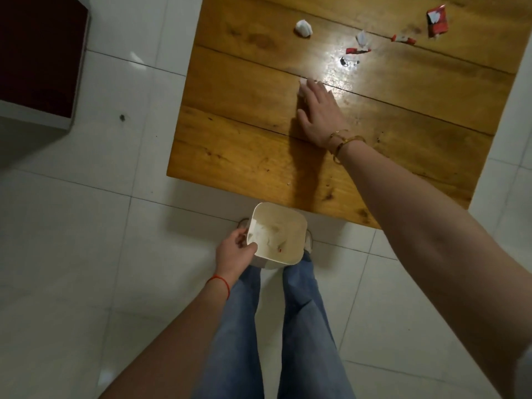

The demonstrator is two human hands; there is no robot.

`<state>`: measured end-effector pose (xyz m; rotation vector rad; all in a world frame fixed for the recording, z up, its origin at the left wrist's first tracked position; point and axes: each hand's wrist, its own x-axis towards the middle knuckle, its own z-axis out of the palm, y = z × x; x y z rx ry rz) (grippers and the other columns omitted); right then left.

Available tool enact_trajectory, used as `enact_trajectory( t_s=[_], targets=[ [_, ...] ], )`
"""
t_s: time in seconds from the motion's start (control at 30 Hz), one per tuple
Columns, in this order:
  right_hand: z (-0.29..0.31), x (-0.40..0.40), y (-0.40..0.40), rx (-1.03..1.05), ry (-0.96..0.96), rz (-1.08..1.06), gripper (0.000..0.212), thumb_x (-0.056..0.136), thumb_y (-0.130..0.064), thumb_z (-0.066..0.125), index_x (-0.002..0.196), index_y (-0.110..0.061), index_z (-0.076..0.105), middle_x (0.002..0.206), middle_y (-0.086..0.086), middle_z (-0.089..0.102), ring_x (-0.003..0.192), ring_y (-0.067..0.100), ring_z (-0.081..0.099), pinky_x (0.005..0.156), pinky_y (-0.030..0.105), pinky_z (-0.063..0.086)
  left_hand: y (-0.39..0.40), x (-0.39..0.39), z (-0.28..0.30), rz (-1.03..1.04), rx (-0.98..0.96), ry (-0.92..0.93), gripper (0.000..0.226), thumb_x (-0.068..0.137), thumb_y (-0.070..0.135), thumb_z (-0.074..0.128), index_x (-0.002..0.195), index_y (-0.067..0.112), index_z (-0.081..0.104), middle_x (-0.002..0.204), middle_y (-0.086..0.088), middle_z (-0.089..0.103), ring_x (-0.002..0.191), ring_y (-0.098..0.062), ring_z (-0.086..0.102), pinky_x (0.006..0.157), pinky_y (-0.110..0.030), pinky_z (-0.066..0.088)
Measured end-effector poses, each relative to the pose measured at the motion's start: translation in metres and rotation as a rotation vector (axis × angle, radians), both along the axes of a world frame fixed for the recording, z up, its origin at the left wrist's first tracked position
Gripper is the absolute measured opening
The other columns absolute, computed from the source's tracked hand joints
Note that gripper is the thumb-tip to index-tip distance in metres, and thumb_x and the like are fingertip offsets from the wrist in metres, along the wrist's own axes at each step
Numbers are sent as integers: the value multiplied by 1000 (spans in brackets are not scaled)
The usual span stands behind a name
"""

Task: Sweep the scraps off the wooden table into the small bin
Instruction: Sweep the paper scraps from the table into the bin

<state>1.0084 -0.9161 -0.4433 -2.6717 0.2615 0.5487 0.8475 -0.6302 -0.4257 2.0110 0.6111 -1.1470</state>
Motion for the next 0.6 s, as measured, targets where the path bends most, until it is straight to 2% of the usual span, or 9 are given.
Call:
enact_trajectory(
  t_s=[0.07,0.17,0.3,0.37,0.53,0.6],
  targets=[
    [-5,-2,6,-1,-8,-17,61,100,-34,34,152,-14,9,161,7,7,148,25,4,121,37,5,3,6,-4,2,4,-1,42,78,11,63,119,20,63,91,11,65,78,6,56,65,-13,44],
    [-7,-20,19,1,-33,-10,62,99,-35,33,152,-15,8,161,7,9,148,25,5,121,38,6,7,14,-8,5,0,-6,40,78,10,63,117,19,63,84,18,62,77,5,57,65,-13,43],
    [-5,-69,46,49,-31,74,62,99,-38,29,153,-18,6,161,4,7,148,22,1,122,40,5,9,20,-11,10,-20,2,41,79,10,64,119,17,62,99,4,68,88,-11,62,80,-27,51],
    [-4,-99,65,62,7,157,62,100,-39,28,153,-19,4,162,2,4,148,20,-2,122,41,3,10,22,-12,2,-16,6,41,79,11,63,120,17,62,99,4,66,91,-14,62,85,-31,52],
    [2,-174,117,106,84,326,63,100,-41,26,153,-19,-2,161,2,0,148,20,-6,121,39,-4,16,22,-5,-27,-17,4,40,79,14,65,119,15,63,100,3,67,93,-16,63,83,-29,49],
    [8,-200,134,148,126,335,61,101,-41,26,153,-17,2,161,4,2,148,20,-4,120,36,-7,20,21,0,-41,-16,7,40,79,13,65,119,14,63,103,2,68,91,-14,61,80,-25,45]
  ],
)
